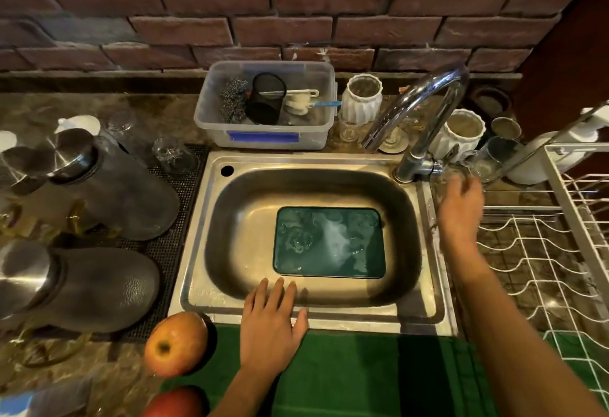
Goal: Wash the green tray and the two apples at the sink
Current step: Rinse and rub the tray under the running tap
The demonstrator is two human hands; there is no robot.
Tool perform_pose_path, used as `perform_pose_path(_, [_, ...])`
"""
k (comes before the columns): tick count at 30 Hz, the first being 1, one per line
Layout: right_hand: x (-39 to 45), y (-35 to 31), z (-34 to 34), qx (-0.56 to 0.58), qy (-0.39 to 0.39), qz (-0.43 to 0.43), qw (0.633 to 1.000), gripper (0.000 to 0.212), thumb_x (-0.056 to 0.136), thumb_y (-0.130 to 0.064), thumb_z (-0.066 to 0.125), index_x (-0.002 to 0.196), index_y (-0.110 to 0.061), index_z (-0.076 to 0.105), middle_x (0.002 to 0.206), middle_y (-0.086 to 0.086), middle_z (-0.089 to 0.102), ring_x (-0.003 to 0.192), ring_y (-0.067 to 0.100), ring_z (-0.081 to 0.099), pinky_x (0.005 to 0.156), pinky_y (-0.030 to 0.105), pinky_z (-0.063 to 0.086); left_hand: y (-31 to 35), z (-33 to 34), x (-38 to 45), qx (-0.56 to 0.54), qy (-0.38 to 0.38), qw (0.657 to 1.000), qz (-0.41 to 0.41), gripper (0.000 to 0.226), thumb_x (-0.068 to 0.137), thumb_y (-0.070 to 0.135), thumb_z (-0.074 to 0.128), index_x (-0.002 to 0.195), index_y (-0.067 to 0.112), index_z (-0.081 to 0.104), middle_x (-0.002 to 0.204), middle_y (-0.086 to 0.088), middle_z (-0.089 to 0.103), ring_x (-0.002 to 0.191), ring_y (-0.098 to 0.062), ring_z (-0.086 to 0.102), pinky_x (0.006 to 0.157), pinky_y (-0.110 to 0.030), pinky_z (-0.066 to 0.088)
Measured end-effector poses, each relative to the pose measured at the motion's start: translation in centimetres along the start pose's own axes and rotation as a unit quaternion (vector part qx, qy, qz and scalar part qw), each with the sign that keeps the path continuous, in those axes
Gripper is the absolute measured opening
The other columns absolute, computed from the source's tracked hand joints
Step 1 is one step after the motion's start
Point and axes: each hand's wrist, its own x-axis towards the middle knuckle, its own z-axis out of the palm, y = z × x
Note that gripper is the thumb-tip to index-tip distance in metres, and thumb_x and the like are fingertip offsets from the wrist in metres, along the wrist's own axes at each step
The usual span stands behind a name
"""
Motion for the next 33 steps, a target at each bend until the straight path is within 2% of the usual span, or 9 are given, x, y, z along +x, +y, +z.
perform_pose_path(3, [5.4, -1.9, 1.2, 0.008, 0.019, 0.053, 0.998, 0.056, 0.102, -0.040, 0.038, 0.145, -0.004, 0.044, 0.137, 0.018, 0.054, 0.128, 0.034, 0.050, 0.106, 0.042, 0.040, 0.0, 0.0, 0.0, -0.003, -0.003, 1.000, 0.000, 0.056, 0.093, 0.055, 0.042, 0.134, 0.022, 0.062, 0.136, -0.004, 0.063, 0.132, -0.033, 0.051, 0.108, -0.051, 0.040])
perform_pose_path(5, [7.8, -2.0, 1.9, 0.022, 0.006, 0.097, 0.995, 0.059, 0.099, -0.047, 0.039, 0.140, -0.006, 0.047, 0.134, 0.015, 0.056, 0.123, 0.034, 0.053, 0.106, 0.047, 0.043, 0.0, 0.0, 0.0, -0.005, -0.001, 1.000, 0.000, 0.056, 0.093, 0.056, 0.042, 0.134, 0.023, 0.061, 0.136, -0.004, 0.063, 0.131, -0.032, 0.052, 0.109, -0.051, 0.041])
perform_pose_path(9, [10.1, -1.5, 2.7, 0.036, -0.055, 0.142, 0.988, 0.063, 0.093, -0.056, 0.040, 0.135, -0.009, 0.050, 0.123, 0.014, 0.060, 0.107, 0.032, 0.060, 0.085, 0.043, 0.050, 0.1, 0.0, 0.0, -0.008, -0.006, 1.000, -0.004, 0.058, 0.093, 0.055, 0.042, 0.139, 0.023, 0.058, 0.136, -0.004, 0.063, 0.131, -0.032, 0.053, 0.109, -0.051, 0.042])
perform_pose_path(13, [11.3, -2.1, 3.2, 0.018, -0.067, 0.167, 0.984, 0.060, 0.097, -0.054, 0.038, 0.136, -0.009, 0.048, 0.125, 0.017, 0.059, 0.109, 0.035, 0.061, 0.093, 0.054, 0.054, 0.2, -0.2, 0.1, -0.013, -0.006, 1.000, -0.007, 0.060, 0.092, 0.055, 0.044, 0.142, 0.023, 0.053, 0.137, -0.003, 0.062, 0.131, -0.031, 0.054, 0.107, -0.050, 0.044])
perform_pose_path(17, [12.2, -2.1, 3.4, 0.036, -0.050, 0.176, 0.983, 0.052, 0.103, -0.047, 0.036, 0.137, -0.009, 0.047, 0.119, 0.016, 0.057, 0.106, 0.032, 0.061, 0.094, 0.052, 0.054, 0.2, -0.2, 0.2, -0.015, -0.009, 1.000, -0.008, 0.061, 0.092, 0.056, 0.042, 0.143, 0.024, 0.052, 0.138, -0.003, 0.062, 0.131, -0.031, 0.053, 0.106, -0.050, 0.045])
perform_pose_path(20, [12.0, -2.1, 3.4, 0.057, -0.042, 0.183, 0.981, 0.051, 0.104, -0.046, 0.037, 0.139, -0.009, 0.045, 0.115, 0.014, 0.055, 0.099, 0.029, 0.059, 0.073, 0.042, 0.055, 0.1, 0.0, 0.2, -0.013, -0.010, 1.000, -0.007, 0.061, 0.093, 0.056, 0.042, 0.144, 0.024, 0.051, 0.138, -0.003, 0.062, 0.130, -0.030, 0.054, 0.106, -0.049, 0.045])
perform_pose_path(22, [12.1, -1.8, 3.1, 0.081, -0.047, 0.198, 0.976, 0.051, 0.103, -0.047, 0.039, 0.140, -0.012, 0.044, 0.118, 0.012, 0.057, 0.102, 0.028, 0.061, 0.063, 0.038, 0.053, 0.0, 0.0, 0.2, -0.013, -0.007, 1.000, -0.005, 0.061, 0.092, 0.055, 0.042, 0.144, 0.024, 0.052, 0.138, -0.003, 0.062, 0.130, -0.031, 0.054, 0.106, -0.049, 0.045])
perform_pose_path(27, [12.7, -1.4, 2.9, 0.103, -0.053, 0.217, 0.969, 0.052, 0.100, -0.050, 0.042, 0.139, -0.016, 0.044, 0.129, 0.013, 0.060, 0.109, 0.031, 0.063, 0.083, 0.049, 0.057, 0.1, -0.1, 0.2, -0.017, 0.002, 1.000, -0.002, 0.061, 0.091, 0.054, 0.047, 0.144, 0.023, 0.052, 0.136, -0.003, 0.064, 0.127, -0.031, 0.056, 0.104, -0.047, 0.045])
perform_pose_path(33, [13.0, -1.2, 2.7, 0.104, -0.061, 0.230, 0.966, 0.053, 0.101, -0.052, 0.039, 0.141, -0.017, 0.041, 0.127, 0.014, 0.061, 0.106, 0.031, 0.065, 0.075, 0.045, 0.058, 0.2, -0.4, 0.2, -0.016, -0.003, 1.000, -0.005, 0.061, 0.091, 0.054, 0.046, 0.144, 0.024, 0.051, 0.136, -0.002, 0.063, 0.128, -0.030, 0.055, 0.105, -0.047, 0.045])
